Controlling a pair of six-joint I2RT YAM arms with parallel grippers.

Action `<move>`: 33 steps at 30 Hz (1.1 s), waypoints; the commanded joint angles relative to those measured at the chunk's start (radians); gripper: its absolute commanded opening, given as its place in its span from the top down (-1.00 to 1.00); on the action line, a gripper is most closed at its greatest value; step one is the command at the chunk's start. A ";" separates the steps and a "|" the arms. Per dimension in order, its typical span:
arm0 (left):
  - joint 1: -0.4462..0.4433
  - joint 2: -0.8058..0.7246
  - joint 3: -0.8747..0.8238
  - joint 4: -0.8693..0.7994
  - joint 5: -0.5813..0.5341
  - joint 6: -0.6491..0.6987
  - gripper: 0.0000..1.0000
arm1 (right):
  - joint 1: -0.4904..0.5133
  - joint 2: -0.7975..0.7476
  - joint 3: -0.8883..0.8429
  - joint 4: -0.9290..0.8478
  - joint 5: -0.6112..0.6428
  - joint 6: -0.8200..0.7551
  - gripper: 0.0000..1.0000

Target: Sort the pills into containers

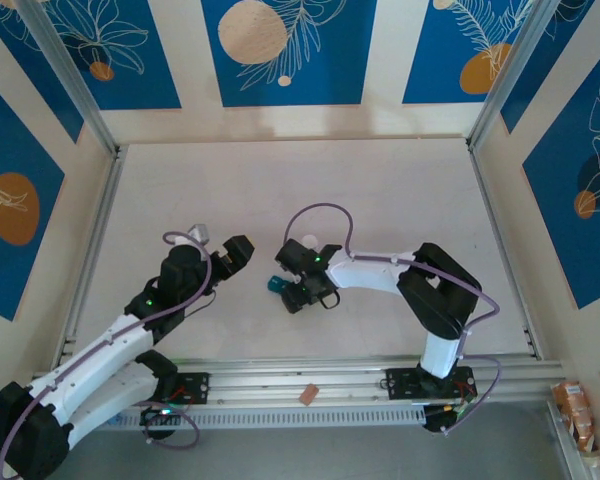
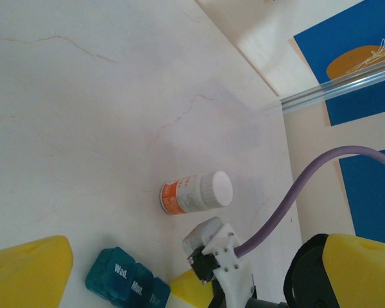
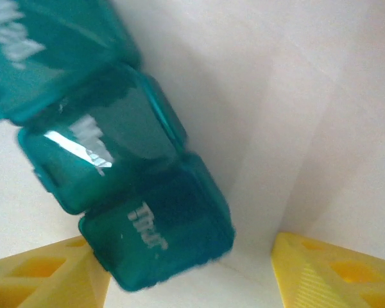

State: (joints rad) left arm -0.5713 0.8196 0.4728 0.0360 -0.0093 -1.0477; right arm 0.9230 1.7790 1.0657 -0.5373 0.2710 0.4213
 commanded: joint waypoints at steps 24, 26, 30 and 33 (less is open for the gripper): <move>-0.022 0.328 0.380 -0.521 0.058 0.624 -1.00 | -0.222 -0.381 -0.165 -0.039 -0.170 0.319 -0.48; -0.048 0.358 0.397 -0.559 0.032 0.662 -1.00 | -0.206 -0.360 -0.151 -0.028 -0.165 0.338 -0.50; -0.097 0.404 0.406 -0.598 -0.018 0.701 -1.00 | -0.159 -0.285 -0.102 -0.031 -0.125 0.350 -0.52; -0.133 0.437 0.406 -0.618 -0.051 0.718 -1.00 | -0.126 -0.223 -0.059 -0.048 -0.080 0.352 -0.53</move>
State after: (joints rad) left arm -0.6773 1.2350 0.8501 -0.5079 -0.0071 -0.3935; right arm 0.7742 1.5204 0.9596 -0.5739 0.1589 0.7437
